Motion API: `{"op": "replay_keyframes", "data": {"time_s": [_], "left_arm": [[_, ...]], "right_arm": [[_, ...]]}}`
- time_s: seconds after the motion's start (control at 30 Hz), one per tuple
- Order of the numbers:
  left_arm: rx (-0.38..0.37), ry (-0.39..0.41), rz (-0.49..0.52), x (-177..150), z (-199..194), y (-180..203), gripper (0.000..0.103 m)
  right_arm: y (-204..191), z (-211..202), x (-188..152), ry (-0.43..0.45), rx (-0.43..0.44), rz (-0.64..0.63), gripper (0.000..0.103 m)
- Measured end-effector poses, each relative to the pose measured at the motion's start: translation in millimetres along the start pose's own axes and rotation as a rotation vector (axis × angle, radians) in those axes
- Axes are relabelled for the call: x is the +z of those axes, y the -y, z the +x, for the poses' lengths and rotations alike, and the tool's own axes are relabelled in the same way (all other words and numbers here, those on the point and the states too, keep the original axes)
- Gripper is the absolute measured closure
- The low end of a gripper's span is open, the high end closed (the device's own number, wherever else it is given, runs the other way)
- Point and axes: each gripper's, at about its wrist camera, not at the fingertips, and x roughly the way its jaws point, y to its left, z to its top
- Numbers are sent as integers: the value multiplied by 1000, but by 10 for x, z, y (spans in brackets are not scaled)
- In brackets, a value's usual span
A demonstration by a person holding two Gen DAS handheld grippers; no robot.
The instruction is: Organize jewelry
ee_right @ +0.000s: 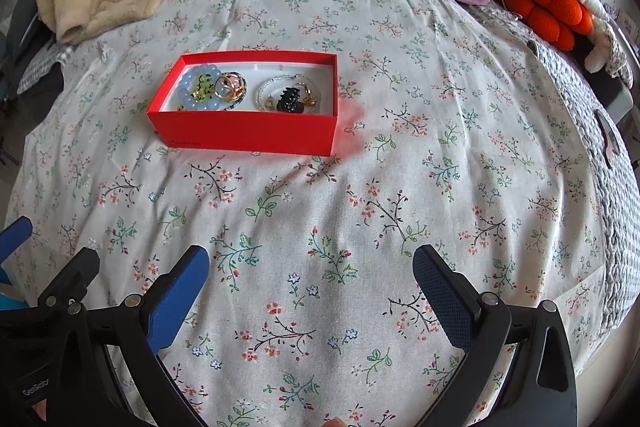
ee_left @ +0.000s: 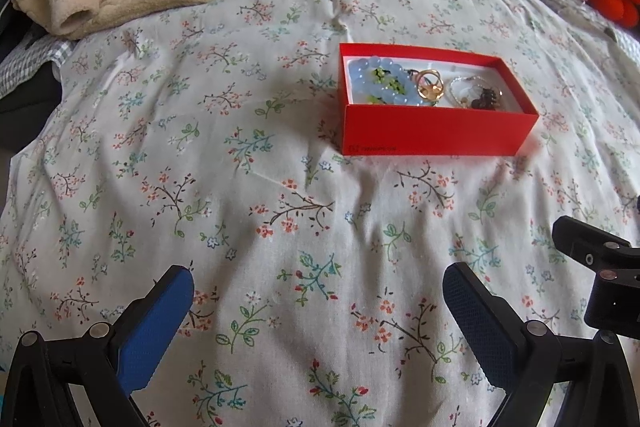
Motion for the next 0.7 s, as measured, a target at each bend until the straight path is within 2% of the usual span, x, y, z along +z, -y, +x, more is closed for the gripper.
{"op": "replay_keyframes", "data": {"time_s": [0.7], "left_arm": [[-7,-6,-2,-21,-18,-30,1]], "right_arm": [[-50,44,-4,-14,13,-2,0]]}}
